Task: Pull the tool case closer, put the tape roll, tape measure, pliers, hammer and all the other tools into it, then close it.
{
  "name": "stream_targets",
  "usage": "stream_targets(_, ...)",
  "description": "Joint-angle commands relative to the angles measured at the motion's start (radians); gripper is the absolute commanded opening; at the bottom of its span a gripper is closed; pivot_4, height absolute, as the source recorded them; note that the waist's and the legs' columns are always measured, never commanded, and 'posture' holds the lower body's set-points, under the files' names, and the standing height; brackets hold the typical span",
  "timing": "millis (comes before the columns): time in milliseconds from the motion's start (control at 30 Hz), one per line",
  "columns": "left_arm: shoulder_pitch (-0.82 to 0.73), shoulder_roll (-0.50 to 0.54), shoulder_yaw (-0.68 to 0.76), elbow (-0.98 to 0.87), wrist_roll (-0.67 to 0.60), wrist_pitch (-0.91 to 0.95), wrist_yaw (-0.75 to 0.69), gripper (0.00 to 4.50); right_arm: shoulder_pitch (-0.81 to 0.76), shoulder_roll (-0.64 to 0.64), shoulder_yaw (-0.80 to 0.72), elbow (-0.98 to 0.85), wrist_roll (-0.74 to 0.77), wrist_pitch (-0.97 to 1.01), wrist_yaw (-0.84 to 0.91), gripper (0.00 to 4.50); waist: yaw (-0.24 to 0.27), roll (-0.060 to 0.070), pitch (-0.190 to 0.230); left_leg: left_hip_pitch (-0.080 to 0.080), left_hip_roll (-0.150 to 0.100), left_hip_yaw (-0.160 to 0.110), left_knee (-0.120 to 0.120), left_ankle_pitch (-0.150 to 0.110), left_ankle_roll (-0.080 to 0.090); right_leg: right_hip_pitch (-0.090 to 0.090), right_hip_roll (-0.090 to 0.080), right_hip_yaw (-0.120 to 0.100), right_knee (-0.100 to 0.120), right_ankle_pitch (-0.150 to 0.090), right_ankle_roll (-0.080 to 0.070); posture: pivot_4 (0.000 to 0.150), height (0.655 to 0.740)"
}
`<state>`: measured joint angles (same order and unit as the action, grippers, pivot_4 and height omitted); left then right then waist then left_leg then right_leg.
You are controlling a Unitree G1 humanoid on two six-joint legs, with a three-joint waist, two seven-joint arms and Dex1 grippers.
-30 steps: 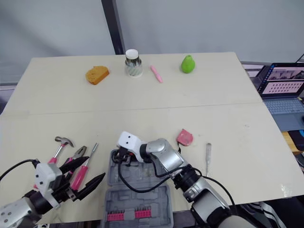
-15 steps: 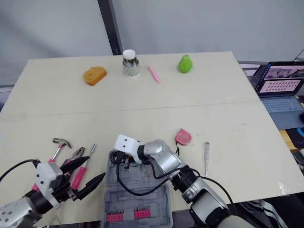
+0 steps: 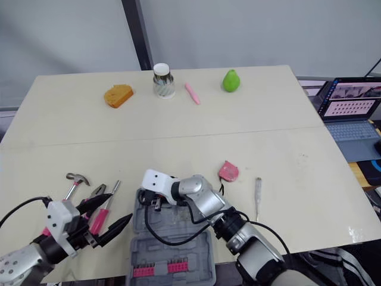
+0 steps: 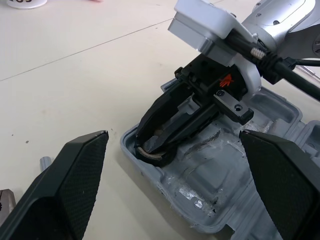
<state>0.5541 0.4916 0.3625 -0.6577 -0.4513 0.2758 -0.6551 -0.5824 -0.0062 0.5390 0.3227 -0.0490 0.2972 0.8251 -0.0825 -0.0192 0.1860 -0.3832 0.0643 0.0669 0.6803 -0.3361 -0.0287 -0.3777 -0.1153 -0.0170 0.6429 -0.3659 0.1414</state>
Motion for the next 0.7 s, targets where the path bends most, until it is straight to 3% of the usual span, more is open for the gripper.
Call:
stream_targets(33,-0.037,0.018,0.028,-0.015,-0.045,0.027,0.011,4.5,0.037,-0.005,-0.121,-0.158,0.148,0.065,0.046,1.22,0.002,0.0,0.0,0.0,0.0,0.0,0.0,0.0,0.0,0.0,0.0,0.0,0.0,0.0,0.0,0.15,0.74)
stream_targets(167,-0.125,0.07,0.081,0.007,-0.125,0.111,0.014,4.5,0.092,-0.107,-0.27,-0.389,0.302,0.186,0.076,1.22,0.021,0.0,0.0,-0.003,0.0,-0.002,0.0,0.0,0.0,-0.001,0.0,-0.001,0.001,0.0,0.0,0.15,0.74)
stream_targets(267,-0.211,0.141,0.146,0.103,-0.139,0.131,-0.012,4.5,0.179,-0.273,-0.421,-0.581,0.427,0.31,0.108,1.22,0.037,0.0,0.0,-0.003,0.0,-0.002,0.0,0.0,0.001,0.0,0.0,-0.002,0.001,0.0,0.0,0.15,0.74)
stream_targets(333,-0.254,0.189,0.184,0.2,-0.13,0.116,-0.046,4.5,0.25,-0.383,-0.527,-0.672,0.502,0.38,0.12,2.01,0.049,0.0,0.0,-0.003,-0.001,-0.003,0.0,-0.001,0.001,0.0,0.001,-0.003,-0.001,0.0,0.0,0.15,0.74)
stream_targets(500,-0.31,0.295,0.243,0.478,-0.083,0.049,-0.152,4.5,0.471,-0.659,-0.831,-0.769,0.66,0.491,0.187,4.49,0.055,0.001,0.001,-0.004,-0.001,0.003,-0.003,-0.003,0.004,0.0,0.001,-0.004,-0.007,0.0,0.0,0.15,0.74)
stream_targets(700,-0.378,0.409,0.268,0.825,-0.016,-0.071,-0.271,4.5,0.797,-0.829,-1.107,-0.604,0.602,0.364,0.284,4.49,0.057,0.0,0.0,-0.003,-0.001,0.014,-0.005,-0.004,0.005,0.0,0.001,-0.006,-0.015,0.0,0.0,0.15,0.74)
